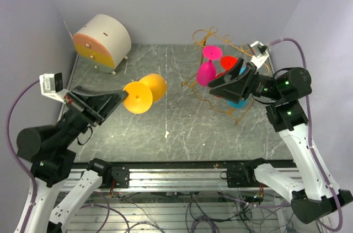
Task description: Take the wine glass off the wine glass rack
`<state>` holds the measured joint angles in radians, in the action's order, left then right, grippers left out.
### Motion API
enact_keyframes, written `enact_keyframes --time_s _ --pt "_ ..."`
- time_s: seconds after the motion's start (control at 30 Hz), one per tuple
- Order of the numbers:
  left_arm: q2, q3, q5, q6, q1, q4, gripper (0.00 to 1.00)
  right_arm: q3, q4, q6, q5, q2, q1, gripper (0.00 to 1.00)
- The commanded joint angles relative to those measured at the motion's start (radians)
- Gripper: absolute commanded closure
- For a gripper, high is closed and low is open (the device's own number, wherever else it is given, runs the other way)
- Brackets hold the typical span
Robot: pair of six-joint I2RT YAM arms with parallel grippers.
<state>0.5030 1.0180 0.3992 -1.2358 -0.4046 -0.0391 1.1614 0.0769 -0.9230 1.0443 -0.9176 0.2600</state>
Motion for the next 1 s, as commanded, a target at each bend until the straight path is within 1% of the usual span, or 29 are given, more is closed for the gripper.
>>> enact_keyframes --time_s 0.0,0.1,0.2,0.27,0.37,0.47,0.6,0.83,0.9,0.97 --pt "-0.077 0.031 0.072 -0.011 0.004 0.017 0.93 0.002 0.175 0.005 0.015 -0.066 0.154 0.42" --pt "-0.132 0.040 0.084 -0.016 0.004 0.036 0.93 0.021 0.272 0.011 0.014 -0.123 0.264 0.30" --pt "-0.195 0.044 0.079 -0.029 0.004 0.035 0.93 0.052 0.308 0.038 0.008 -0.187 0.354 0.27" --pt "-0.236 0.044 0.063 -0.034 0.004 0.045 0.93 0.065 0.332 0.056 0.003 -0.219 0.406 0.27" --pt "-0.287 0.043 0.048 -0.044 0.004 0.061 0.93 0.062 0.410 0.047 0.003 -0.252 0.464 0.27" --pt "-0.320 0.059 0.025 -0.020 0.004 0.144 0.93 0.058 0.478 0.038 -0.004 -0.280 0.515 0.28" --pt "-0.337 0.089 0.012 0.002 0.005 0.219 0.93 0.079 0.517 0.044 -0.013 -0.343 0.574 0.28" --pt "-0.339 0.163 -0.008 0.045 0.006 0.301 0.93 0.124 0.561 0.054 -0.039 -0.438 0.663 0.31" --pt "-0.345 0.170 -0.018 0.049 0.006 0.321 0.93 0.120 0.597 0.037 -0.037 -0.457 0.677 0.31" --pt "-0.350 0.172 -0.023 0.050 0.006 0.328 0.93 0.104 0.670 -0.002 -0.039 -0.470 0.688 0.32"
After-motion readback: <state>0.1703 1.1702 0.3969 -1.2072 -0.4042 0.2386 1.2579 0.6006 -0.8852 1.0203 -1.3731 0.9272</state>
